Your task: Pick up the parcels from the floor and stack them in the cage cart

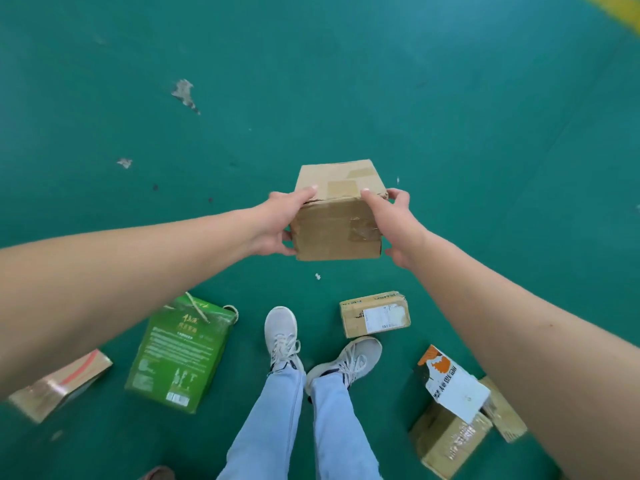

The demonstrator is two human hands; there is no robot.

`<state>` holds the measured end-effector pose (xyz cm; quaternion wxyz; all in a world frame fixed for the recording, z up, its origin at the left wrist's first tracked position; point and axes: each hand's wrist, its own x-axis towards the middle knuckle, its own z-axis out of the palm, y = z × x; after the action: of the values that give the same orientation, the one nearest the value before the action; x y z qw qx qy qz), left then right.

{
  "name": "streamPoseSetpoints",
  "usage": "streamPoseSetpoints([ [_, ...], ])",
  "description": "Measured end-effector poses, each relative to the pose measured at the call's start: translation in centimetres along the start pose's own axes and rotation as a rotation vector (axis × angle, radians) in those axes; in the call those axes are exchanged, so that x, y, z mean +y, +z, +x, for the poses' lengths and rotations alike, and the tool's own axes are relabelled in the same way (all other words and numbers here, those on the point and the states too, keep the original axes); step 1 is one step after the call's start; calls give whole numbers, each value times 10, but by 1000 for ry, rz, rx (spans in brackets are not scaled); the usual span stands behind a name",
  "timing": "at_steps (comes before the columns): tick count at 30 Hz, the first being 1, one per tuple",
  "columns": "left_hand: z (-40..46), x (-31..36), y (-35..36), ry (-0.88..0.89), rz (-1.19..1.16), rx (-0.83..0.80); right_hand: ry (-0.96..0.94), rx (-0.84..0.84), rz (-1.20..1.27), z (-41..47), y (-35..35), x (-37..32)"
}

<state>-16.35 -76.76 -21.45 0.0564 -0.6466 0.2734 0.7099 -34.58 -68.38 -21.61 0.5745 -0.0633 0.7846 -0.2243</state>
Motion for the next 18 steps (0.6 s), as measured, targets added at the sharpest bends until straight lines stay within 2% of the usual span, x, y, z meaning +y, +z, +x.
streamPoseSetpoints([
  [5,-168,31,-56,46,-147,55,-115,-56,-58,-152,17,-84],
  [10,-315,34,-98,69,-271,88,-201,-90,-104,-282,41,-135],
  [13,-400,16,-121,105,-341,158,-272,-180,-140,-363,63,-154],
  [18,-487,-45,-130,138,-479,264,-313,-311,-248,-442,90,-157],
])
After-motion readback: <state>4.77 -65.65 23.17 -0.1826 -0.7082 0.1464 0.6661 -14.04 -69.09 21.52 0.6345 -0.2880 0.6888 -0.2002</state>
